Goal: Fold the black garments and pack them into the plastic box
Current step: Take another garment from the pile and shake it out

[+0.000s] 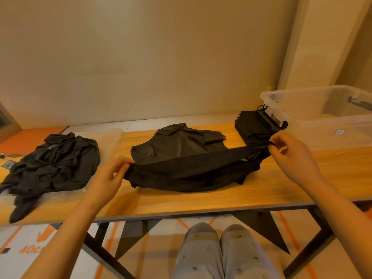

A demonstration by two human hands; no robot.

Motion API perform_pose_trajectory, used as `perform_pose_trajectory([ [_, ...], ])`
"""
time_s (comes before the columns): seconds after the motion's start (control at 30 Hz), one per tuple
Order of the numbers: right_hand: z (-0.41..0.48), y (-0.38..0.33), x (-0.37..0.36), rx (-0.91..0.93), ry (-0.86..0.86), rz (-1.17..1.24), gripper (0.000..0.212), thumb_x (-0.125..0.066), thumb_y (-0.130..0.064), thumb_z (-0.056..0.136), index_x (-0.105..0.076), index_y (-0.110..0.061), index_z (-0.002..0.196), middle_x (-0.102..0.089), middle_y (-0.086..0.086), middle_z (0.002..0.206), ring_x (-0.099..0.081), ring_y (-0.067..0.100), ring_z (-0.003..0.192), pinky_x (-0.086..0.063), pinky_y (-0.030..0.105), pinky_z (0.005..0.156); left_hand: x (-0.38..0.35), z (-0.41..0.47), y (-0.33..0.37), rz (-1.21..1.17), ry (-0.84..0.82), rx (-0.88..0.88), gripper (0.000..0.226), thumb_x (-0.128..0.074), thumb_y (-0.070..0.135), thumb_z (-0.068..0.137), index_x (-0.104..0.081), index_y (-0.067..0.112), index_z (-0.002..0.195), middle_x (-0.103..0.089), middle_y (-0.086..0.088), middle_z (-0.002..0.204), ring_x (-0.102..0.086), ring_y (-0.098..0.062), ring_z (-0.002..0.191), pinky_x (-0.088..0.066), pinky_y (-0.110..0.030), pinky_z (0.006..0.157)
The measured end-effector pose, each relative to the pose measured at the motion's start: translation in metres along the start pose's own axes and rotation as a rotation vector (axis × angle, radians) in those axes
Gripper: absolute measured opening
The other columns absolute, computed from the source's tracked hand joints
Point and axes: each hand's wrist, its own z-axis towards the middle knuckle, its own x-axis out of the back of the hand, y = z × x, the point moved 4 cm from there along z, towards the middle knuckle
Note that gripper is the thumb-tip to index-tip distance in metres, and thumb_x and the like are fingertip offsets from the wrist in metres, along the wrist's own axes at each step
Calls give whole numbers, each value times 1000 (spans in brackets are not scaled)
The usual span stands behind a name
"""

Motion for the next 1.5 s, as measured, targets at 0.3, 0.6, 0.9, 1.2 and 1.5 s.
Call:
perform_pose_trajectory([
  [0.3,-21,34,-30,-226,-372,124,16,-60,-11,91,-62,-26,96,-66,0,81,-66,12,73,-49,22,65,-24,-18,-20,119,-210,98,33,-63,3,87,-60,36,92,-63,16,94,-58,0,89,-45,-13,74],
  [0.6,5,34,-4,-95,-65,-135,9,-52,-18,96,-57,-23,102,-64,-2,74,-63,15,69,-52,33,61,9,4,-9,256,96,59,35,-61,-7,82,-56,27,83,-61,7,81,-57,-11,76,-51,-33,71],
  [0.9,6,25,-16,-378,3,373,19,-44,-7,99,-61,-15,103,-67,9,85,-67,18,66,-55,24,58,-16,7,19,367,-19,85,18,-62,16,91,-49,27,98,-58,8,90,-58,-11,73,-41,-18,61],
  [1.2,-22,38,-27,-479,-28,372,10,-71,-11,84,-65,-15,91,-66,6,84,-64,18,73,-47,24,63,-33,-16,-2,107,71,167,18,-70,4,83,-65,21,85,-59,12,84,-59,-8,74,-42,-15,63],
  [1.5,-23,33,-1,-222,9,-36,20,-63,-2,85,-59,-19,93,-56,0,94,-52,12,78,-39,19,62,-1,-19,-9,145,244,222,13,-60,5,89,-54,18,90,-57,-1,87,-56,-11,76,-44,-25,63],
])
